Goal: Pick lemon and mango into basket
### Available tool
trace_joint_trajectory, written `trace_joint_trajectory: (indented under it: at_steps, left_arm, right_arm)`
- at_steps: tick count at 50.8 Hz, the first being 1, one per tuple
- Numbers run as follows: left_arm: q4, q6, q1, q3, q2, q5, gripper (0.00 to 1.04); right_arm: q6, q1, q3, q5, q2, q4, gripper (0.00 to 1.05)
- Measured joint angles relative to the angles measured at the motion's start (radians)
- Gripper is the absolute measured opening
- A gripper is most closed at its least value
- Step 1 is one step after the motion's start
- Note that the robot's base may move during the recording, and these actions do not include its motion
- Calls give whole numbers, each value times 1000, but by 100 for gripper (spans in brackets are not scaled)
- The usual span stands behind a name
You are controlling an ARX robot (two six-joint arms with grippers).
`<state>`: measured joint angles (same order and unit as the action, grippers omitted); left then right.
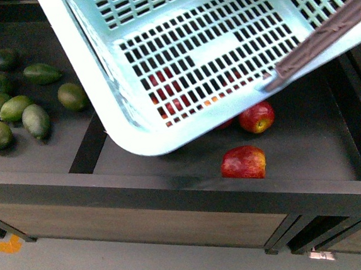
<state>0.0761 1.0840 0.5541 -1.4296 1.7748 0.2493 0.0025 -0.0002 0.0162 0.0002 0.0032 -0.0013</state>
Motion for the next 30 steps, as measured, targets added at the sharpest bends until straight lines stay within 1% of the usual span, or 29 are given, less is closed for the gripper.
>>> trace_joint_trajectory:
  at_steps: [7,20,21,23,25,27,30]
  left_arm:
    - [-10,27,14,0,0,20,7]
    - [-10,26,5,0,0,-6,7]
    - [-10,26,4,0,0,-7,7]
    - [-10,24,4,0,0,-7,7]
    - [-10,24,4,0,0,-7,7]
    - [-10,24,6,0,0,-5,7]
    - [-10,25,7,0,0,5,7]
  right_arm:
    - [0,0,0,0,0,0,96]
    - [0,0,0,0,0,0,96]
    - [9,-3,2,-17,4,-6,96]
    - [76,-35,15,-107,26,-54,96]
    - [168,-98,19,-207,77,-55,96]
    - [248,-164,20,-273,135,-15,96]
    - [316,-273,38,-358,246,102,96]
